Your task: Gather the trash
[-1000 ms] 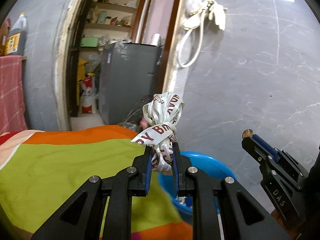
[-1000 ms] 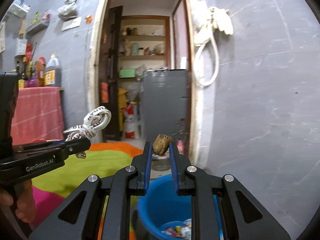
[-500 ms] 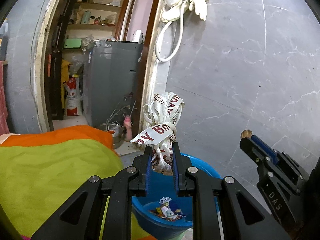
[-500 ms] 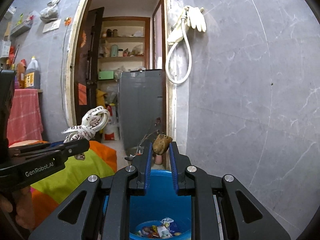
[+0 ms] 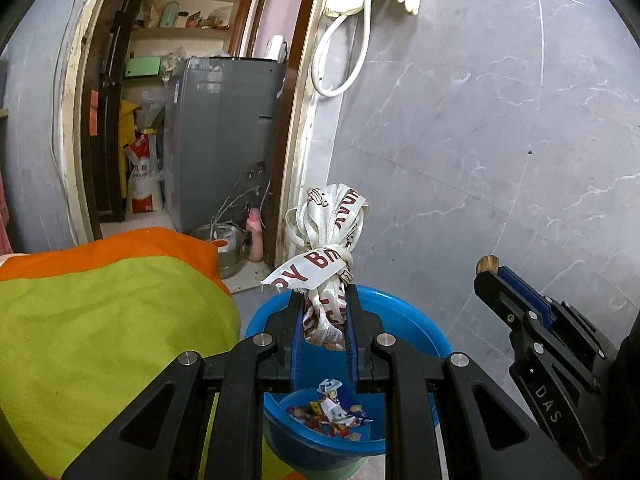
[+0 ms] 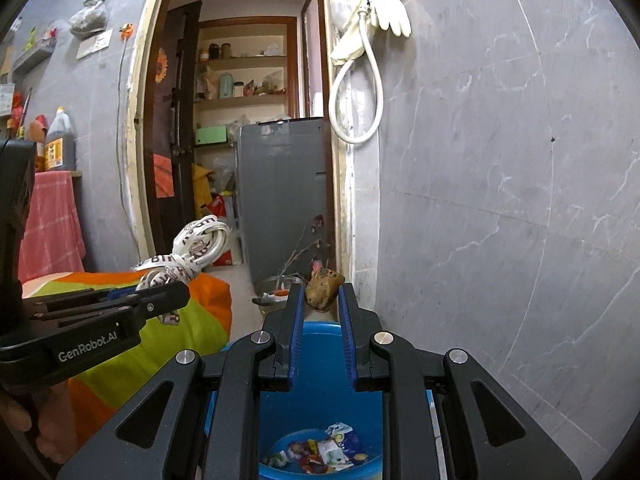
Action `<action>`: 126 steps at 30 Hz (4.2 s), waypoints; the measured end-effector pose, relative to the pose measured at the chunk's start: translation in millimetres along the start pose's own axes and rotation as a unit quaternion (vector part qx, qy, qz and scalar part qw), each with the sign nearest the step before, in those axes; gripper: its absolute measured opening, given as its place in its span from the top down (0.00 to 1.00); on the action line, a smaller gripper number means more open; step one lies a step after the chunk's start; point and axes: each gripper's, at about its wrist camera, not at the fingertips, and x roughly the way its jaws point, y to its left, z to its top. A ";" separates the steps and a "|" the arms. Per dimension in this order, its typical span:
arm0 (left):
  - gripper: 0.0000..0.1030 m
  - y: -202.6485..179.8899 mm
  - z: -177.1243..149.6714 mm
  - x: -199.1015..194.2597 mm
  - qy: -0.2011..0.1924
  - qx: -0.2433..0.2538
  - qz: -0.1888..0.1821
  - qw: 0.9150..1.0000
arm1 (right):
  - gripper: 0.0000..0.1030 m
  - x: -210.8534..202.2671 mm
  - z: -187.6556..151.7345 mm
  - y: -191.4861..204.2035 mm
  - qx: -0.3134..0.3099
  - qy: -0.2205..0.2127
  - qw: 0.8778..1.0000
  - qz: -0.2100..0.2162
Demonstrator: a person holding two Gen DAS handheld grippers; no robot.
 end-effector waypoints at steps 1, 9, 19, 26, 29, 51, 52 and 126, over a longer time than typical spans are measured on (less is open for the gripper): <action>0.86 0.2 -0.7 0.2 0.001 -0.002 -0.001 1.000 | 0.85 0.8 0.3 -0.4 0.000 0.001 1.000 0.000; 0.82 5.9 -0.9 5.6 0.017 -0.019 -0.005 1.000 | 0.84 8.5 2.1 -3.6 0.006 0.009 1.000 -0.003; 0.65 12.8 0.8 4.9 0.024 -0.035 -0.002 0.999 | 0.63 2.6 1.5 -14.4 0.029 -0.004 0.999 -0.019; 0.37 19.3 2.6 -6.5 0.006 -0.046 0.018 0.999 | 0.30 -9.3 4.0 -24.3 0.049 -0.026 0.998 -0.038; 0.16 25.8 3.6 -15.4 -0.006 -0.055 0.032 0.998 | 0.20 -14.3 4.9 -28.0 0.059 -0.036 0.997 -0.042; 0.06 51.9 3.0 -84.9 -0.049 -0.061 0.100 0.992 | 0.00 -51.8 17.6 -15.2 0.067 -0.059 0.995 -0.036; 0.05 51.6 2.7 -89.6 -0.052 -0.060 0.102 0.992 | 0.00 -54.8 19.4 -13.0 0.065 -0.060 0.995 -0.034; 0.02 27.1 -148.1 -309.9 -0.074 -0.019 0.164 0.984 | 0.00 -255.7 -46.8 102.6 -0.008 -0.034 0.999 -0.008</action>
